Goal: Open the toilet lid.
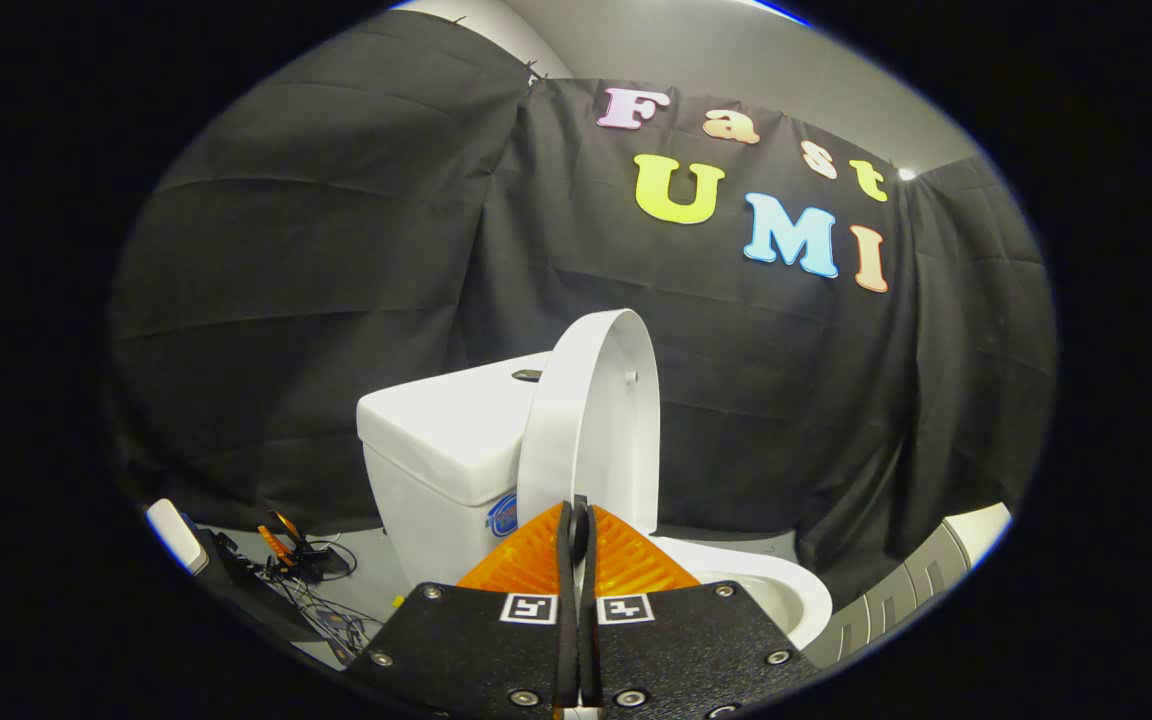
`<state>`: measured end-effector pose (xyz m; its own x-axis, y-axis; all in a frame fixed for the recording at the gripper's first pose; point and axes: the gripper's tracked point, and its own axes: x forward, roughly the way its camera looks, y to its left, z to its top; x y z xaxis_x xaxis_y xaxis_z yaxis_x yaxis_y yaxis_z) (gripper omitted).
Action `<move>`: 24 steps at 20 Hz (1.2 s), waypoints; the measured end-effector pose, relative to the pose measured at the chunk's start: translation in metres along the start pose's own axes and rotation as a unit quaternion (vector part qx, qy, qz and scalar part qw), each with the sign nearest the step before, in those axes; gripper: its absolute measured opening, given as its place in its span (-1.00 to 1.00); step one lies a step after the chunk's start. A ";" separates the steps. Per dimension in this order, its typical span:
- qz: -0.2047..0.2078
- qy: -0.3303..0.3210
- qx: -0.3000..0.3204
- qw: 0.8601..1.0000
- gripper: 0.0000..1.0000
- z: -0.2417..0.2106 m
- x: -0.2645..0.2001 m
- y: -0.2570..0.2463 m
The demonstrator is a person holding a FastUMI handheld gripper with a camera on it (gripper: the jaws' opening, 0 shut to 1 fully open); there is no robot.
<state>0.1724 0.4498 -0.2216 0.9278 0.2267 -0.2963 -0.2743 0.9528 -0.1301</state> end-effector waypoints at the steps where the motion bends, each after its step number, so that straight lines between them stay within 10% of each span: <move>1: 0.001 0.000 0.002 1.000 -0.99 -0.001 0.000 -0.001; 9: -0.009 0.005 -0.004 1.000 -0.99 -0.001 0.002 0.003; 19: 0.051 0.036 0.067 0.996 -0.37 -0.012 -0.004 0.021; 24: 0.073 0.014 0.102 0.992 0.90 0.007 -0.029 0.019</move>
<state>0.1416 0.4626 -0.2089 0.8734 0.3630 -0.3247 -0.3467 0.9316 0.1090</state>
